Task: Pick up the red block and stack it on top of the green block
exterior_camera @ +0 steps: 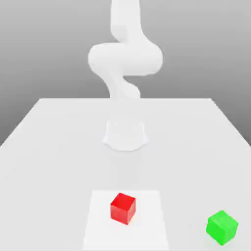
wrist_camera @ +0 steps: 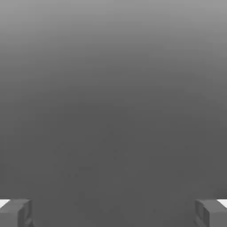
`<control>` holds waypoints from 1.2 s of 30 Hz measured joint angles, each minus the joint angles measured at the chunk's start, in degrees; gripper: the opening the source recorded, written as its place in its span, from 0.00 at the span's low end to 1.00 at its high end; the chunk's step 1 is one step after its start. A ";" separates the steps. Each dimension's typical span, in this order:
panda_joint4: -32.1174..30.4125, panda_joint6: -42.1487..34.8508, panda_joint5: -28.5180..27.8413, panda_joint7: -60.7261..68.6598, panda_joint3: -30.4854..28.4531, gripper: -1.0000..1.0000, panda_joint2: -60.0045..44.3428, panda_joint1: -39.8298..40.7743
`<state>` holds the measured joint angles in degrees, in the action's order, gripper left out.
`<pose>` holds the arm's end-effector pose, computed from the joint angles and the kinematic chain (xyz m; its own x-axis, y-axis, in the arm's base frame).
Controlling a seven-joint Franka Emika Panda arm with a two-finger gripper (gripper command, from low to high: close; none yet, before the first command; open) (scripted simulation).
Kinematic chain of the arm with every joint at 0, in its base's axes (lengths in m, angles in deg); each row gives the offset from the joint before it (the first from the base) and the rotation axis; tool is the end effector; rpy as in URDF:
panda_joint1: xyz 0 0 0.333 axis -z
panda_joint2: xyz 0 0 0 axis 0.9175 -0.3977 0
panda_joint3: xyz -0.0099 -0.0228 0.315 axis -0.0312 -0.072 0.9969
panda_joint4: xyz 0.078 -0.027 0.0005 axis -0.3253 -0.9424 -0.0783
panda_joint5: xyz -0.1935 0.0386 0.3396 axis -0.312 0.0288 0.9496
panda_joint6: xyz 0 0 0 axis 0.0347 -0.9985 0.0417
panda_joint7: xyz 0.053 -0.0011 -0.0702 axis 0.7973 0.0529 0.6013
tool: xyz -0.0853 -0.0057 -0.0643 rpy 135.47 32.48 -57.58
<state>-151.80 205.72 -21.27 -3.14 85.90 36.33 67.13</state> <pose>0.3808 -0.0011 0.6613 0.5004 -0.7508 0.4312 -0.5646 -0.6605 -0.4949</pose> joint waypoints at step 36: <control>-20.97 32.59 -2.97 -25.11 1.90 0.00 -52.59 2.90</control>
<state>-172.77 238.31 -24.24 -28.25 87.80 -16.26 70.02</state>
